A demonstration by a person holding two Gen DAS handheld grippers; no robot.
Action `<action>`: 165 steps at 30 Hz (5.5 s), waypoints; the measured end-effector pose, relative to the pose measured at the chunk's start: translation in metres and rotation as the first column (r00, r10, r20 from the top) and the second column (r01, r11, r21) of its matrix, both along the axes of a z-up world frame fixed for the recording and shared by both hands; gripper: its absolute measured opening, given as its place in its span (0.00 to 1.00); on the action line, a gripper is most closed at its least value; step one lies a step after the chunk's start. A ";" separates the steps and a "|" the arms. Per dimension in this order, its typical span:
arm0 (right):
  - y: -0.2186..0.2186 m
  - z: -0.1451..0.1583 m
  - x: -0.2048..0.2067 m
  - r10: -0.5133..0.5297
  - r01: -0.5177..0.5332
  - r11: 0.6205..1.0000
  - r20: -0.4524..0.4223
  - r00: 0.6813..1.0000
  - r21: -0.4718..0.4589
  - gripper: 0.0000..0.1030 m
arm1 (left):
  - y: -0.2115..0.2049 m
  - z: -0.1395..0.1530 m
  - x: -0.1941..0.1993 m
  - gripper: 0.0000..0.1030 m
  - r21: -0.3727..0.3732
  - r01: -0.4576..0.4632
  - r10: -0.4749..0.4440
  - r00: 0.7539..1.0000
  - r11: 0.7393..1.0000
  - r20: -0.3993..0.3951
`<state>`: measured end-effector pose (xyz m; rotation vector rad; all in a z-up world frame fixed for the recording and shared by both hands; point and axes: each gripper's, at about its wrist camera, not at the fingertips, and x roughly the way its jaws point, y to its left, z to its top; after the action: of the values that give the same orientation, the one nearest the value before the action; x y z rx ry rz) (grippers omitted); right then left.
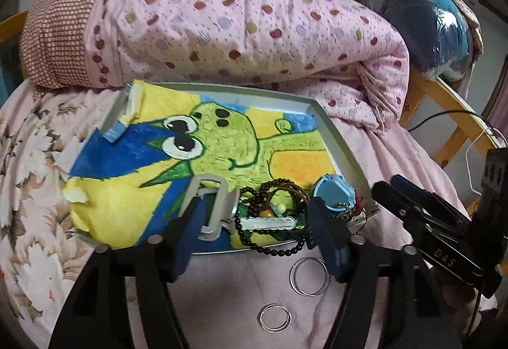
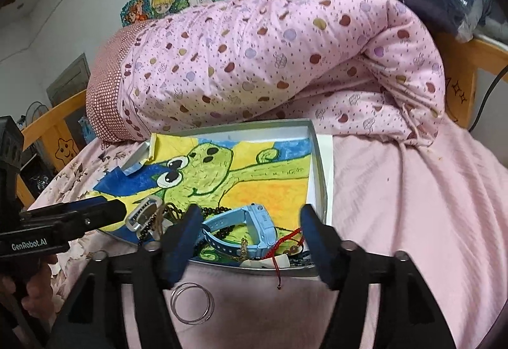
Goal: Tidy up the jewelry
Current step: 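Carry the hair clip and gold chain into the grey tray and open both tools, then withdraw both tools and move them toward the two silver hoops, then grasp the small silver hoop with the left tool while the right grasps the large hoop, then carry both silver hoops into the grey tray and open both tools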
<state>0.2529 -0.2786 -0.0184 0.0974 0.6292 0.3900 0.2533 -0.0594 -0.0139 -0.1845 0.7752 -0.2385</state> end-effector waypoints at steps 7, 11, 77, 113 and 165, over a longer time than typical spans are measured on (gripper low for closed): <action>-0.004 0.020 -0.021 -0.017 0.016 1.000 0.087 0.996 0.009 0.86 | 0.010 0.014 -0.021 0.76 0.051 -0.056 0.055 0.998 0.997 0.031; -0.001 0.030 -0.033 -0.011 0.010 1.000 0.128 0.992 0.002 0.94 | 0.019 0.024 -0.040 0.96 0.036 -0.099 0.095 0.992 0.994 0.088; 0.021 -0.062 -0.019 0.174 -0.197 0.977 -0.223 0.959 -0.087 0.69 | -0.005 -0.064 -0.064 0.41 0.054 0.190 -0.178 0.969 0.980 -0.173; 0.065 -0.074 -0.033 0.262 -0.319 0.915 -0.236 0.936 -0.247 0.08 | -0.024 -0.076 -0.054 0.03 0.125 0.199 -0.172 0.966 0.972 -0.195; 0.020 -0.034 0.046 0.027 -0.026 1.000 -0.081 0.996 0.008 0.04 | -0.011 -0.024 0.042 0.02 0.114 -0.017 0.020 0.999 0.993 -0.028</action>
<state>0.2985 -0.2584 -0.0529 0.1119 0.7102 0.4152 0.2950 -0.0699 -0.0383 -0.0873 0.8135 -0.1735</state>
